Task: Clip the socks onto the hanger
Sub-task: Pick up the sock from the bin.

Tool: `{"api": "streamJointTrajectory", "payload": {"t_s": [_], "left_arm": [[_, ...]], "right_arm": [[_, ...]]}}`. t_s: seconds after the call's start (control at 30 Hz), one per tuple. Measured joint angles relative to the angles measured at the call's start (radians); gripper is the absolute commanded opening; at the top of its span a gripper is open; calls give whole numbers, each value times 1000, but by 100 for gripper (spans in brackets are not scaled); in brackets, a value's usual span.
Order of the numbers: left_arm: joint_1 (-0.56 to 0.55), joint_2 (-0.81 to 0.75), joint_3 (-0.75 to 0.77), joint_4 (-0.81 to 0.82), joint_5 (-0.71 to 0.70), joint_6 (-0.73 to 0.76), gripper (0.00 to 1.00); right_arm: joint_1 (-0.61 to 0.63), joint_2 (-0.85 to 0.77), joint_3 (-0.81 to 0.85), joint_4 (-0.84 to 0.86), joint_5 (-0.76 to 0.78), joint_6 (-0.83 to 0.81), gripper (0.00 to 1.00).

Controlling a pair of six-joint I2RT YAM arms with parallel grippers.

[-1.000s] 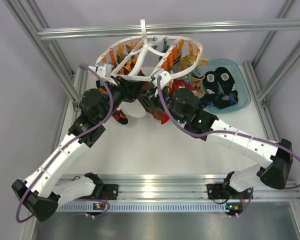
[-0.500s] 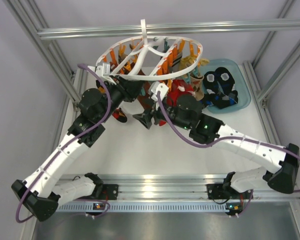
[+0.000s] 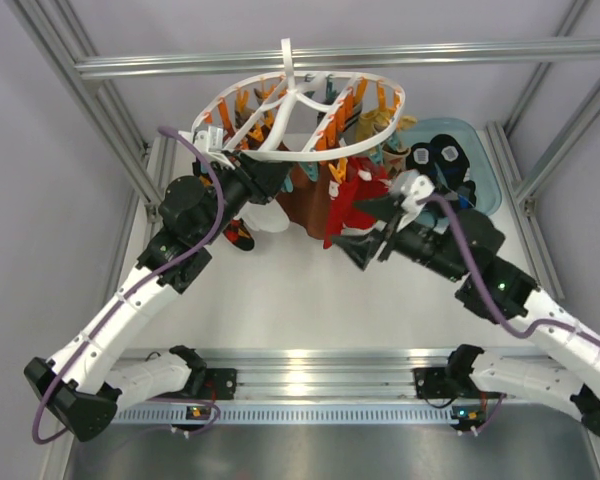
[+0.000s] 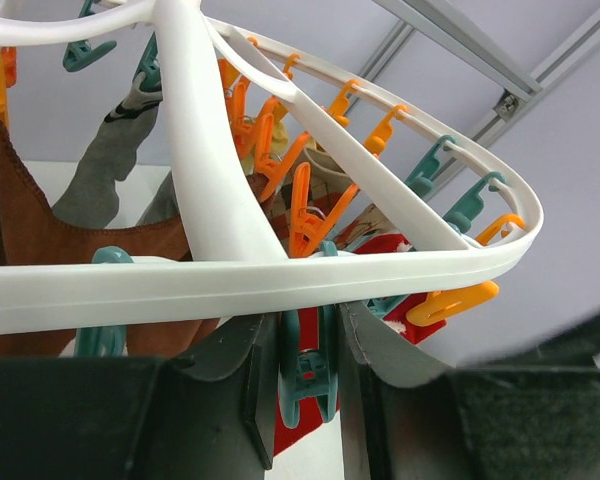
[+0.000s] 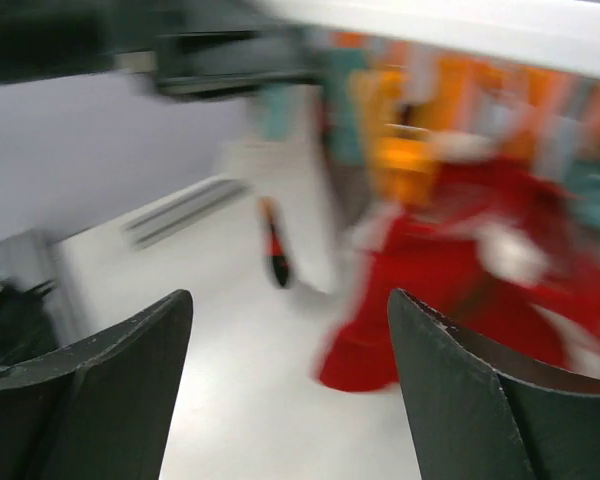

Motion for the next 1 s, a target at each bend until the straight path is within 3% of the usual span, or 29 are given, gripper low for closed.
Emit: {"api": "streamJointTrajectory", "payload": {"t_s": [0.2,0.3,0.4,0.5,0.7,1.0], "left_arm": [[0,2,0,5,7,1,0],[0,2,0,6,9,5,0],[0,2,0,6,10,12,0],[0,2,0,6,11,17,0],[0,2,0,7,11,23,0],[0,5,0,7,14,34,0]], "right_arm": [[-548,-67,-10,-163,1,141,70],[-787,-32,-34,-211,-79,150,67],[-1022,77,-45,-217,-190,114,57],[-1107,245,-35,-212,-276,17,54],[-1133,575,78,-333,-451,-325,62],[-1135,875,308,-392,-438,-655,68]]}}
